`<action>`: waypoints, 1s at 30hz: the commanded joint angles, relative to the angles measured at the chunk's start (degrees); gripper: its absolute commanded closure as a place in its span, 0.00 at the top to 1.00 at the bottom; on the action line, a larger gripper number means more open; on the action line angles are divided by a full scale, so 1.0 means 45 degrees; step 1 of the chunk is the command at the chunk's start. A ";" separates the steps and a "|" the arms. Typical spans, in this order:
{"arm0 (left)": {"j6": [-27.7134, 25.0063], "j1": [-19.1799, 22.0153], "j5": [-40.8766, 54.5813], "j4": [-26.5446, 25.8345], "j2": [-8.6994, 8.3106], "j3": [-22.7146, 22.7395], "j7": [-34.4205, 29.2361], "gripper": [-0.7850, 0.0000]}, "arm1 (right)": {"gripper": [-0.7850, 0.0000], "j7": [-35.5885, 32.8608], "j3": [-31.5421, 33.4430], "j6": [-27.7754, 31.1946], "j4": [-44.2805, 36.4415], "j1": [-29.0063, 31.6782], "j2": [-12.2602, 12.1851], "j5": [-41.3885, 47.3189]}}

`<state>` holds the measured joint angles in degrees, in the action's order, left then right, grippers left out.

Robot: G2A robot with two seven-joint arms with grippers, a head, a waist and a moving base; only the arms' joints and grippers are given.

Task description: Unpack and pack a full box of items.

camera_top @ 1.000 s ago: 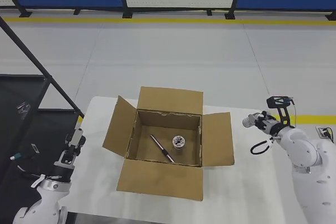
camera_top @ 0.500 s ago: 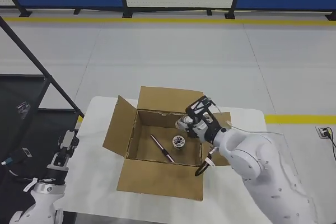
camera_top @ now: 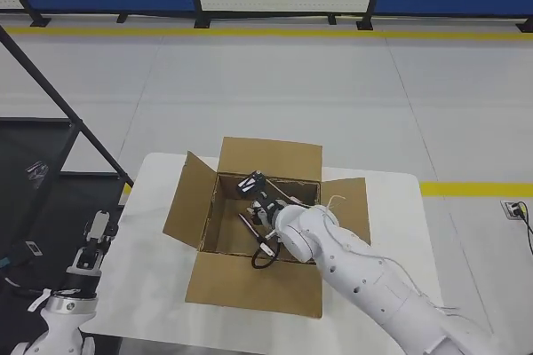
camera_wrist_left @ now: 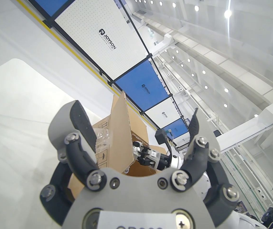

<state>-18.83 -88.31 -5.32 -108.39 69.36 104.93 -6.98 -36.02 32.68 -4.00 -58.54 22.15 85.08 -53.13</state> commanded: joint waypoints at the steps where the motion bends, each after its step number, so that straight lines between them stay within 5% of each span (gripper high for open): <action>1: -0.0033 -0.0013 0.0022 0.0028 0.0000 0.0026 -0.0027 1.00 | 0.31 0.0125 -0.0163 -0.0048 0.0727 -0.0164 0.0227 0.0066; 4: -0.0043 -0.0020 0.0035 0.0029 0.0002 0.0029 -0.0073 1.00 | 0.50 0.0283 -0.0326 0.0016 0.1675 -0.0411 0.0572 0.0258; 6: -0.0047 -0.0019 0.0028 0.0016 0.0004 0.0022 -0.0090 1.00 | 0.82 0.0429 -0.0394 0.0063 0.2131 -0.0528 0.0768 0.0331; 7: -0.0052 -0.0019 0.0034 0.0005 0.0004 0.0023 -0.0106 1.00 | 0.86 0.0500 -0.0400 0.0108 0.2319 -0.0584 0.0848 0.0364; 13: -0.0089 -0.0020 0.0069 -0.0037 0.0010 0.0028 -0.0149 1.00 | 1.00 0.0620 -0.0175 0.0339 0.2697 -0.0728 0.1065 0.0418; 19: -0.0229 0.0010 0.0091 -0.0321 0.0011 -0.0131 -0.0407 1.00 | 1.00 0.0757 0.0827 0.0724 0.1454 -0.0401 0.0718 0.0420; 30: -0.0282 0.0636 -0.0539 -0.0163 -0.0085 -0.1235 -0.2492 1.00 | 1.00 -0.1247 0.5983 0.1142 -0.8031 0.4250 -0.1268 -0.0496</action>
<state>-20.17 -85.74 -7.47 -109.22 69.00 99.77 -17.74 -41.00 57.43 0.93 -90.24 39.09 79.82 -55.08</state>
